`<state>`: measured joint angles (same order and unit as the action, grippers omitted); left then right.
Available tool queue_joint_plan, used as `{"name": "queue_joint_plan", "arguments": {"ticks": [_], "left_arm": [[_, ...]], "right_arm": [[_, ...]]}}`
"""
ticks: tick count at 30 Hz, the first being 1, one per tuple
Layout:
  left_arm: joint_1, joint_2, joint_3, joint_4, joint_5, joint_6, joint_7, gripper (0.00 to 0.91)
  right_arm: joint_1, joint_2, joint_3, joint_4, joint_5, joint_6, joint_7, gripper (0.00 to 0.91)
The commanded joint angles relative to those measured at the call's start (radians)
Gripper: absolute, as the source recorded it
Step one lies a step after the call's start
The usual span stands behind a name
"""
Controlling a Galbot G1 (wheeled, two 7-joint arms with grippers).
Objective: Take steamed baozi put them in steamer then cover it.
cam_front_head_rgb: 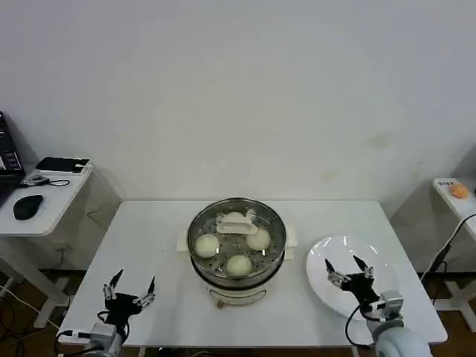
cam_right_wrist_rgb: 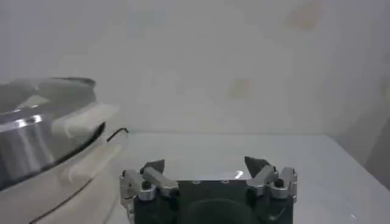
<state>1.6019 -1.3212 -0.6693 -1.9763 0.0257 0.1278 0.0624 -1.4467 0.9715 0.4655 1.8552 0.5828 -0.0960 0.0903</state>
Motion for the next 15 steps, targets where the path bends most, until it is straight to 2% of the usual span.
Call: {"name": "queue_joint_plan", "arguments": {"ticks": [1,15], "left_arm": [[0.012,0.003,-0.020,0.009,-0.032,0.000,0.004,0.907],[0.005,0.001,-0.020,0.013,-0.031,0.004,0.021,0.907]], "right_arm": [[-0.001,0.002,-0.002,-0.010,-0.026,0.012,-0.013,0.907],[0.018,0.007,-0.002,-0.025,-0.033,0.003,-0.023,0.907]]}}
